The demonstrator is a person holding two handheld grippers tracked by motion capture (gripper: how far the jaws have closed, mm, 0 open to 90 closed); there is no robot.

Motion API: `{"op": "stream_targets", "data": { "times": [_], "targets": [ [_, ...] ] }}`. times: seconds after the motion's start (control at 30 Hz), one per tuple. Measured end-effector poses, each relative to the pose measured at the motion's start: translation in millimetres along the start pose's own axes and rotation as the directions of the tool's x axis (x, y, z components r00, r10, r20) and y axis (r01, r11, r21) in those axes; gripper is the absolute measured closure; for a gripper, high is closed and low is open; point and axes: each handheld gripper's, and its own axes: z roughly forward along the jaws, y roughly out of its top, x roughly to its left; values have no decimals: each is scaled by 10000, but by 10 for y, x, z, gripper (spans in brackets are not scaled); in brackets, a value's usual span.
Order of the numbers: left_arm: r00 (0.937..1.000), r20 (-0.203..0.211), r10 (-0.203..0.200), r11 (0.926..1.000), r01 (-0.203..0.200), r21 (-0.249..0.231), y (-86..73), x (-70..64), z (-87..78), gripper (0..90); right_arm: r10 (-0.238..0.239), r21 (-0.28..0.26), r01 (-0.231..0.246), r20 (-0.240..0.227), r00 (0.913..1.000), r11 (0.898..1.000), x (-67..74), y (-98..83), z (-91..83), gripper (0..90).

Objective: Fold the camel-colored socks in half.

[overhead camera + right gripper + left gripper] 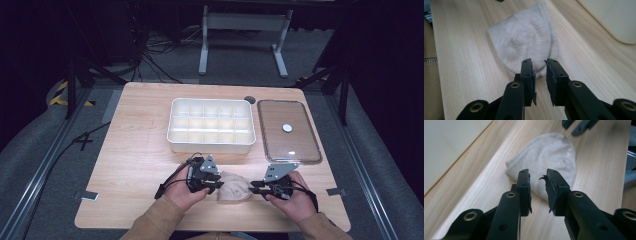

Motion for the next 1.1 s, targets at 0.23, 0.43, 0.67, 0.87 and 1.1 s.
{"op": "stream_targets", "data": {
  "times": [0.23, 0.43, 0.67, 0.87, 1.1],
  "targets": [
    [9993, -71, -367, 9991, 369, 188, -81, -4, -11, 714, -211, -101, 210, -127, 9997, 9997, 79, 120, 39, 895],
    [9983, 268, -525, 9969, 508, 600, -133, -60, -47, 685, -198, 53, 198, -141, 9997, 9998, 140, 130, 185, 896],
    [9948, 488, -891, 9922, 844, 922, -190, -28, 40, 598, -212, 396, 210, 38, 9998, 9990, 127, 116, 289, 896],
    [9956, 587, -725, 9923, 661, 1044, -202, -47, 86, 565, -225, 473, 223, 37, 9997, 9986, 116, 97, 331, 896],
    [9956, 734, -587, 9925, 504, 1111, -197, -84, 121, 547, -289, 346, 288, 19, 9996, 9990, 85, 95, 358, 895]
  ]
}}
